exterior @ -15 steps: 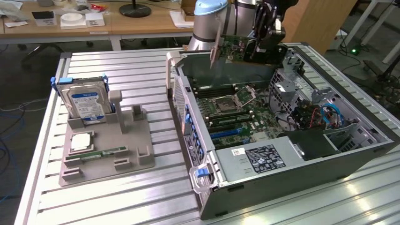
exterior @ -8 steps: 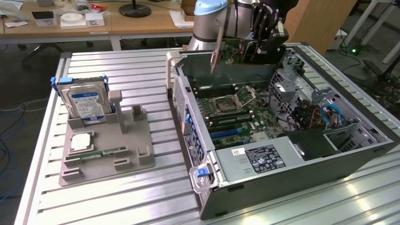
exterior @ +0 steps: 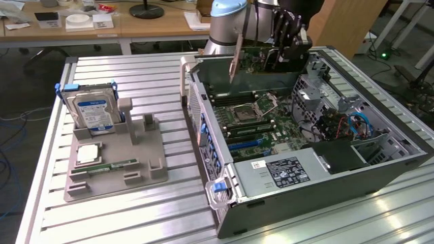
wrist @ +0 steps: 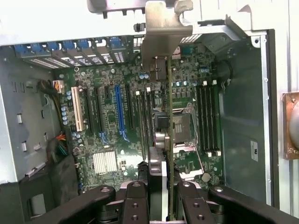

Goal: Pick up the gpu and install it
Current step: 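Insert the gpu into the slot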

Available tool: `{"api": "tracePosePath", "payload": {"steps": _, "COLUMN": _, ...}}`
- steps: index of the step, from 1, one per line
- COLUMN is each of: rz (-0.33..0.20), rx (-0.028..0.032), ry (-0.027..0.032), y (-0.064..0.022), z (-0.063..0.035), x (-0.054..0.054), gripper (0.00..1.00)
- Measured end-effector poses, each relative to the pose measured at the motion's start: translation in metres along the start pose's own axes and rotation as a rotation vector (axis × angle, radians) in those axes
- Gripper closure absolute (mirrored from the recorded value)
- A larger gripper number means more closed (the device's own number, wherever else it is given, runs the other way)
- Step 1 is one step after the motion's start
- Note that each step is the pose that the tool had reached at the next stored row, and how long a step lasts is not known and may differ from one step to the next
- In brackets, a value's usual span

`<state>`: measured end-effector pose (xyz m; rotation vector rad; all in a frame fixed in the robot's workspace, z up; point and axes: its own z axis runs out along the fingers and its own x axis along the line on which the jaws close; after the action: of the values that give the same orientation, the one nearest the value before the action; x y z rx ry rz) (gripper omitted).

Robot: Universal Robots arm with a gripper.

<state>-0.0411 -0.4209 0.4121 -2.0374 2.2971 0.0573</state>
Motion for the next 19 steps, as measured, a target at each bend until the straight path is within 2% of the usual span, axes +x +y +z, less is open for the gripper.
{"api": "tracePosePath", "payload": {"steps": 5, "rz": -0.002, "rx": -0.0028, "ry": -0.0007, "y": 0.0002, "z": 0.0051, "x": 0.0004, "gripper": 0.72}}
{"api": "tracePosePath", "payload": {"steps": 9, "rz": -0.031, "rx": -0.0053, "ry": -0.0017, "y": 0.0002, "z": 0.0063, "x": 0.0008, "gripper": 0.72}}
{"api": "tracePosePath", "payload": {"steps": 14, "rz": -0.039, "rx": -0.0056, "ry": -0.0022, "y": 0.0001, "z": 0.0075, "x": 0.0012, "gripper": 0.72}}
{"api": "tracePosePath", "payload": {"steps": 17, "rz": -0.039, "rx": -0.0062, "ry": -0.0064, "y": 0.0001, "z": 0.0090, "x": 0.0017, "gripper": 0.72}}
{"api": "tracePosePath", "payload": {"steps": 19, "rz": -0.039, "rx": -0.0076, "ry": -0.0063, "y": 0.0001, "z": 0.0101, "x": 0.0020, "gripper": 0.72}}
